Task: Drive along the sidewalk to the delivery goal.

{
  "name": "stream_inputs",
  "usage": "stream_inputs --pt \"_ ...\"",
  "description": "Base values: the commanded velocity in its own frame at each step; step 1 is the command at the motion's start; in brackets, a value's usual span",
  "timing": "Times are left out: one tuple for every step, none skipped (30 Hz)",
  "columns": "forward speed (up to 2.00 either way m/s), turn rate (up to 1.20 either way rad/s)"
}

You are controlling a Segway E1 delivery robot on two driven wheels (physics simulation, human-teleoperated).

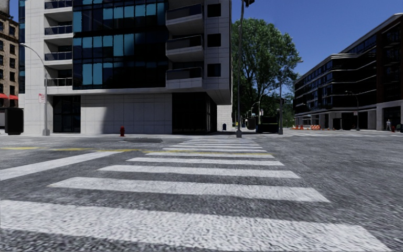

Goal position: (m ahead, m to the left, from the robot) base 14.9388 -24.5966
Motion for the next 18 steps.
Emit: stream_inputs --pt "2.0 0.0" --pt "2.0 0.0" --pt "2.0 0.0" --pt "2.0 0.0" --pt "2.0 0.0" --pt "2.0 0.0" --pt "2.0 0.0" --pt "2.0 0.0" --pt "2.0 0.0" --pt "2.0 0.0" --pt "2.0 0.0" --pt "2.0 0.0" --pt "2.0 0.0" --pt "2.0 -0.06" --pt "2.0 -0.18" --pt "2.0 -0.18" --pt "2.0 -0.27" --pt "2.0 -0.44"
